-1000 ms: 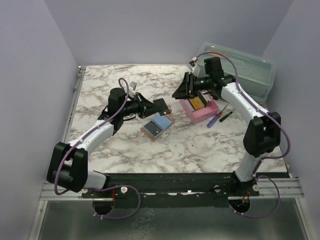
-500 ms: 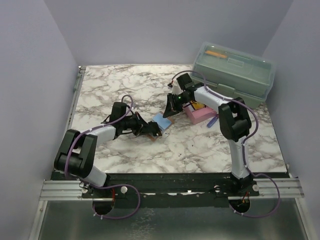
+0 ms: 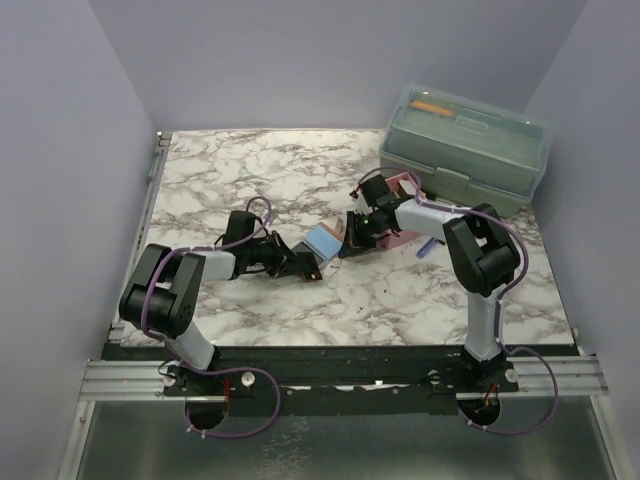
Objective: Put the credit cards into the card holder
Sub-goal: Insert the credit card into the card holder.
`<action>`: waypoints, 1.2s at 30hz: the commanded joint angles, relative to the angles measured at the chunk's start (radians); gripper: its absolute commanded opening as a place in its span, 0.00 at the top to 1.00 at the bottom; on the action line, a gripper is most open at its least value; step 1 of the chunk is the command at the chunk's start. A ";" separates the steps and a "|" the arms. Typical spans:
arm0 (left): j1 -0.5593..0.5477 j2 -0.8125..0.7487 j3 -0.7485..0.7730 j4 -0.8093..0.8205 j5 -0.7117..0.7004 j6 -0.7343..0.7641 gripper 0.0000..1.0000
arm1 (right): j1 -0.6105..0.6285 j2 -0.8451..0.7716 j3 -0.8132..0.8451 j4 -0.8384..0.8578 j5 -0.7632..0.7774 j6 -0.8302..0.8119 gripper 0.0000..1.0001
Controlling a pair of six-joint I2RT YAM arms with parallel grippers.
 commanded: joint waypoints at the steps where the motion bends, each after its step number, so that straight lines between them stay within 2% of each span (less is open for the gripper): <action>1: 0.022 0.024 -0.024 0.050 0.008 0.039 1.00 | 0.030 -0.090 -0.137 0.032 0.125 0.120 0.98; 5: 0.036 0.042 -0.037 0.097 0.038 0.043 1.00 | 0.033 -0.117 -0.151 0.026 0.142 0.117 0.97; 9: 0.037 0.026 -0.032 0.119 0.055 0.035 1.00 | 0.033 -0.074 0.002 -0.114 0.170 0.015 0.93; 10: 0.038 0.018 -0.032 0.119 0.053 0.029 1.00 | 0.033 -0.070 0.058 -0.159 0.199 -0.002 0.90; 13: 0.038 -0.006 -0.034 0.113 0.050 0.010 1.00 | 0.033 -0.082 0.126 -0.210 0.252 -0.048 0.69; 16: 0.038 -0.031 -0.042 0.111 0.046 -0.012 1.00 | 0.033 -0.053 0.196 -0.245 0.289 -0.084 0.55; 18: 0.037 -0.040 -0.045 0.110 0.048 -0.024 1.00 | 0.033 -0.016 0.231 -0.239 0.289 -0.105 0.50; 22: 0.036 -0.051 -0.052 0.111 0.056 -0.041 1.00 | 0.033 0.073 0.327 -0.248 0.313 -0.138 0.46; 27: 0.036 -0.043 -0.045 0.110 0.056 -0.047 1.00 | 0.033 0.138 0.375 -0.234 0.318 -0.175 0.52; 28: 0.037 -0.039 -0.041 0.110 0.056 -0.049 1.00 | 0.033 0.147 0.380 -0.233 0.323 -0.176 0.57; 32: 0.037 -0.018 -0.018 0.110 0.066 -0.040 1.00 | 0.033 0.133 0.358 -0.234 0.352 -0.155 0.93; 33: 0.036 -0.013 -0.014 0.109 0.068 -0.036 1.00 | 0.033 0.117 0.335 -0.223 0.353 -0.151 0.99; 36: 0.036 0.007 0.000 0.106 0.075 -0.024 1.00 | 0.034 0.057 0.255 -0.196 0.340 -0.122 1.00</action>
